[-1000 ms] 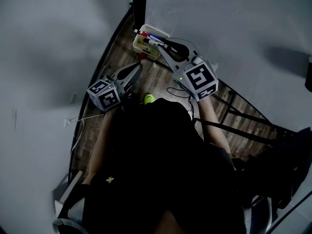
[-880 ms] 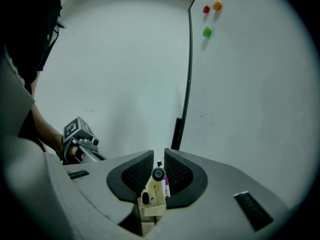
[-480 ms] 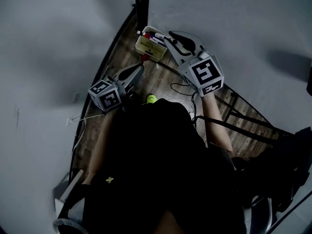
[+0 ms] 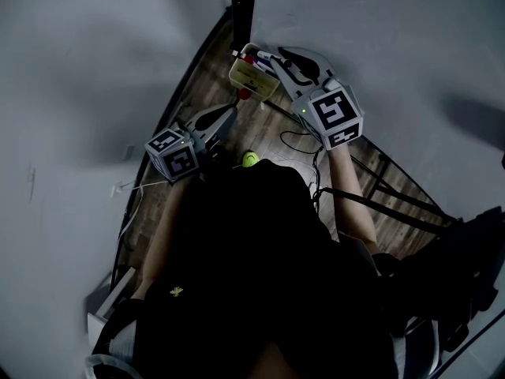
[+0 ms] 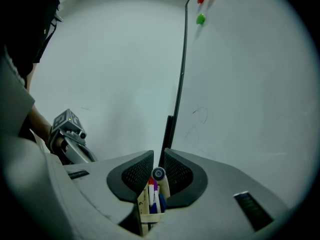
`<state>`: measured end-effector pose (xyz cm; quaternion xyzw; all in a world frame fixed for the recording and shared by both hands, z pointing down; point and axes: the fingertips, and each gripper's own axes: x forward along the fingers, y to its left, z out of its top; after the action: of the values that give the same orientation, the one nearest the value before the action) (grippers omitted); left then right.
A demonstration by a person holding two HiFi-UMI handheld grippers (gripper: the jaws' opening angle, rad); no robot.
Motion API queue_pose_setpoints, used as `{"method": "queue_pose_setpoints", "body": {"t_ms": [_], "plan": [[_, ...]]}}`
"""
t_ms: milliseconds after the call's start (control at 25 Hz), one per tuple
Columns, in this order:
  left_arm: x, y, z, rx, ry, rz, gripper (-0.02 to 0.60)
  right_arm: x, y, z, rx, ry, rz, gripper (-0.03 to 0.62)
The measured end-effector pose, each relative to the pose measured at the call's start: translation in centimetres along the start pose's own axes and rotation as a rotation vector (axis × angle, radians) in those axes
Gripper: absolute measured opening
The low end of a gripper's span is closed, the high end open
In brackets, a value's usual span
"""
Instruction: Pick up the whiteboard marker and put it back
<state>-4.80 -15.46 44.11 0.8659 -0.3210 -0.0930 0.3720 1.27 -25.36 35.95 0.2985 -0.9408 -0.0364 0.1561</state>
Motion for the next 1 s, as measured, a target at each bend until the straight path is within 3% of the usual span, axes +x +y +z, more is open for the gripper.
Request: {"method": "queue_pose_setpoints", "body": {"t_ms": [1000], "plan": [[-1.2, -0.4, -0.3, -0.021, 0.028, 0.000, 0.006, 2.4, -0.1, -4.4, 0.049, 0.048, -0.018, 0.071]]}}
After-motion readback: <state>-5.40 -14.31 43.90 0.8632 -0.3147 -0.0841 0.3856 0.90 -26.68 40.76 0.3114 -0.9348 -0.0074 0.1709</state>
